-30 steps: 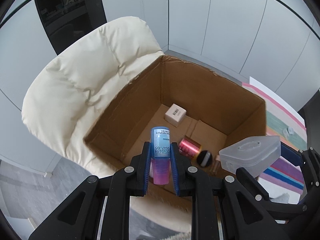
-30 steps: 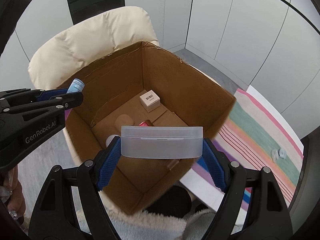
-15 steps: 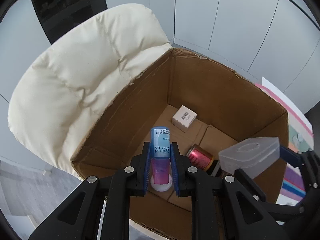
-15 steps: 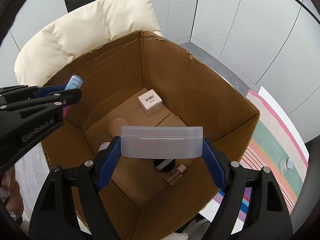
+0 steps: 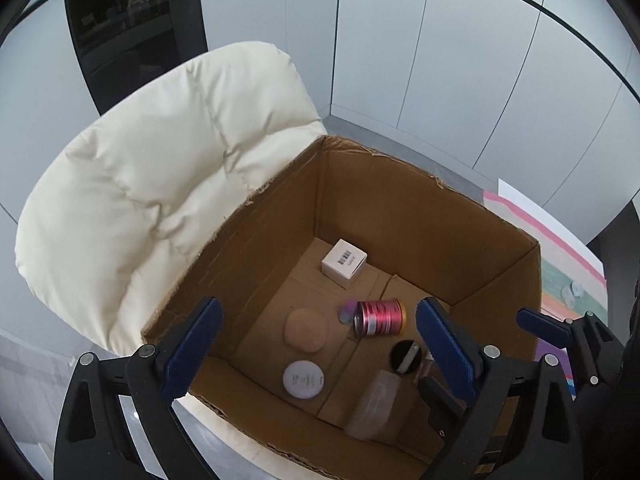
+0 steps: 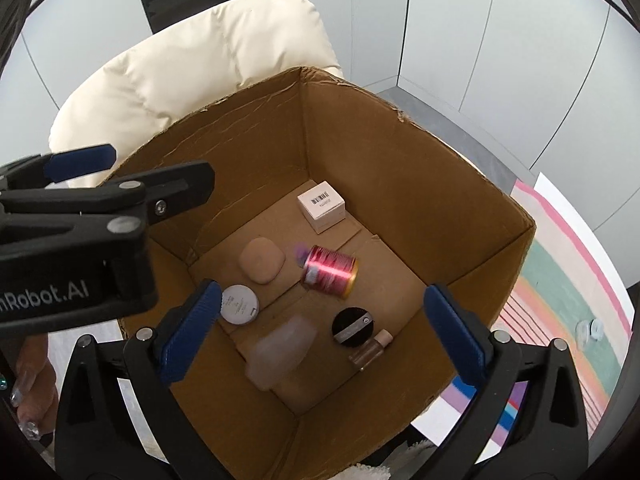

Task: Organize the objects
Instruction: 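Move both open tools back from the box toward the cloth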

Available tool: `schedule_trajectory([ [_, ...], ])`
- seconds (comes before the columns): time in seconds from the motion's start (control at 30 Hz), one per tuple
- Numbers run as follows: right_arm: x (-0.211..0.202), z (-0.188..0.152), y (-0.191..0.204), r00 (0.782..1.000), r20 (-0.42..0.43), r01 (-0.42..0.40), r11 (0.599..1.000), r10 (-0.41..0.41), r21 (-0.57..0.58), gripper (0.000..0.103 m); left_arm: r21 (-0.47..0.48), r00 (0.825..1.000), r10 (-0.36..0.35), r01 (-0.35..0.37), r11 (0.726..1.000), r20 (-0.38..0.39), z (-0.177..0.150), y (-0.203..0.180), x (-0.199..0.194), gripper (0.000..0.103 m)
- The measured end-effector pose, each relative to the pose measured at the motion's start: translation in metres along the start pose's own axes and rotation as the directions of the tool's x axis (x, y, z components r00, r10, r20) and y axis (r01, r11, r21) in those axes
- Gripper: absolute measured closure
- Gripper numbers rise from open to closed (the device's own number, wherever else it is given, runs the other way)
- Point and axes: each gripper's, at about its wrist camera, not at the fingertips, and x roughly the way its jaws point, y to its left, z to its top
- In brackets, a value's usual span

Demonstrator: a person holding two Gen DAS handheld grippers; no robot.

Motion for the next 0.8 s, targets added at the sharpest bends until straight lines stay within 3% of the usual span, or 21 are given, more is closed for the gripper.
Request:
schedule_trajectory([
  [0.3,-0.007,-0.002,-0.003,1.000,-0.002,0.010,1.000,-0.010,0.019,0.001,-0.024,1.000,0.006,-0.006,1.000,-0.024,-0.001,0.007,0.000,0.005],
  [0.5,-0.020,-0.006,-0.007,1.000,0.000,0.014,0.999,-0.014,0.044,0.001,-0.016,0.999,0.039,-0.039,0.999,-0.007,-0.005,0.011,-0.016,0.005],
  [0.8,-0.060,-0.028,-0.012,0.999,0.020,0.035,0.997,-0.037,0.075,0.001,-0.050,1.000,0.013,-0.014,0.999,-0.008,-0.020,0.016,-0.052,0.005],
])
